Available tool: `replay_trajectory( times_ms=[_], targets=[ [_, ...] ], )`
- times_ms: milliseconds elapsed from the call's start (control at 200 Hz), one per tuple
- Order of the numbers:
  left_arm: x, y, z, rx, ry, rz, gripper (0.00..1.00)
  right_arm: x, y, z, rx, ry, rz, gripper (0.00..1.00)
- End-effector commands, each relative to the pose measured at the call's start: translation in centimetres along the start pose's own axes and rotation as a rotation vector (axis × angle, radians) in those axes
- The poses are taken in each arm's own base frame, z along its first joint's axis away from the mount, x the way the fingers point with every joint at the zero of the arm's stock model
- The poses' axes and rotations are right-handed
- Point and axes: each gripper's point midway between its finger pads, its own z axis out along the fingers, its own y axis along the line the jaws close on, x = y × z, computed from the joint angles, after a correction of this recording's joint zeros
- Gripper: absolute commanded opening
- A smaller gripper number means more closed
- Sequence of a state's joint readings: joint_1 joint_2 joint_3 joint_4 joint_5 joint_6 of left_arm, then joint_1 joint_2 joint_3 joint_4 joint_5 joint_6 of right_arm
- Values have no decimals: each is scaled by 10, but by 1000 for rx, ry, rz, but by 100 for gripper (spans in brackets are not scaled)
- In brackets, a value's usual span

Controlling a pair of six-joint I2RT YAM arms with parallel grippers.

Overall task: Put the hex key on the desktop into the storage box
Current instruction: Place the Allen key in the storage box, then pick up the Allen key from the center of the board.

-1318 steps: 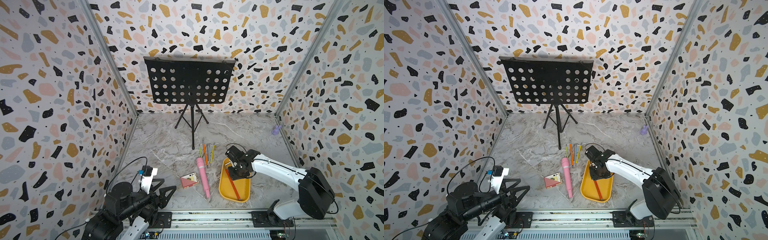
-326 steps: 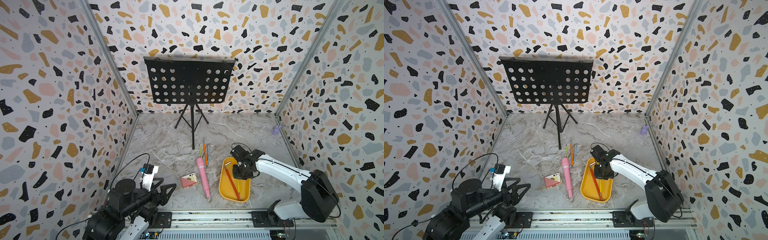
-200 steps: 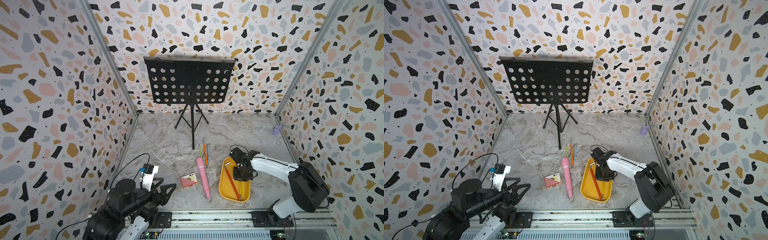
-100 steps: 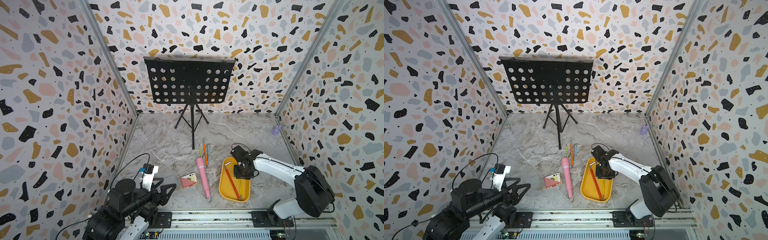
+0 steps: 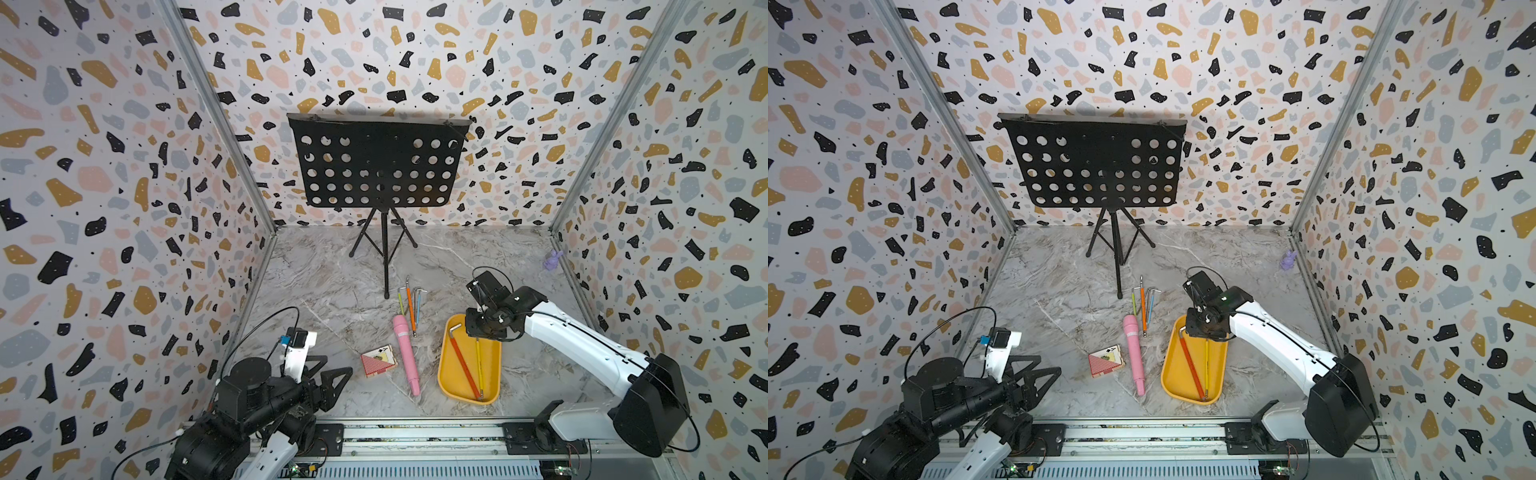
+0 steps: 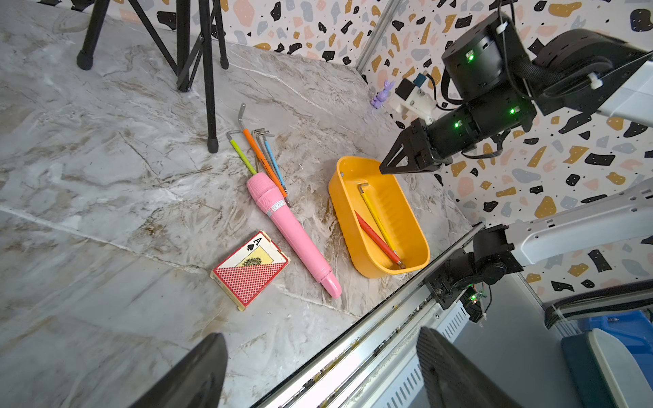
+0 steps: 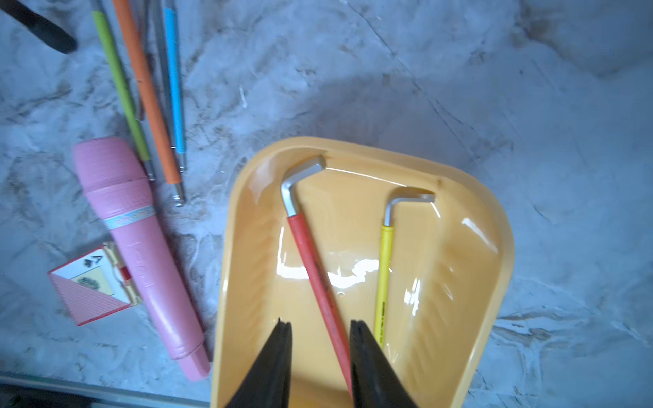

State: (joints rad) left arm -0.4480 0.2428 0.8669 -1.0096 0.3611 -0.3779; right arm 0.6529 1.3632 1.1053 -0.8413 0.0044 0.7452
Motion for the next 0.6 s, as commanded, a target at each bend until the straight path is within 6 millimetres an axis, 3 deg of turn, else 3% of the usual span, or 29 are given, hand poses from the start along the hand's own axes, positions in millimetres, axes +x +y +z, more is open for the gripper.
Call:
replay_trajectory(
  times_ms=[0, 135, 350, 596],
  targets=[
    [-9, -5, -3, 13, -28, 15, 88, -12, 31, -3, -59, 20, -71, 31],
    [-9, -4, -3, 10, -30, 13, 88, -32, 65, 9, -89, 45, -138, 22],
    [-9, -4, -3, 7, -28, 12, 88, -60, 99, 35, -96, 75, -162, 22],
    [-9, -4, -2, 8, -27, 12, 88, -82, 111, 69, -30, 93, -131, 20]
  ],
)
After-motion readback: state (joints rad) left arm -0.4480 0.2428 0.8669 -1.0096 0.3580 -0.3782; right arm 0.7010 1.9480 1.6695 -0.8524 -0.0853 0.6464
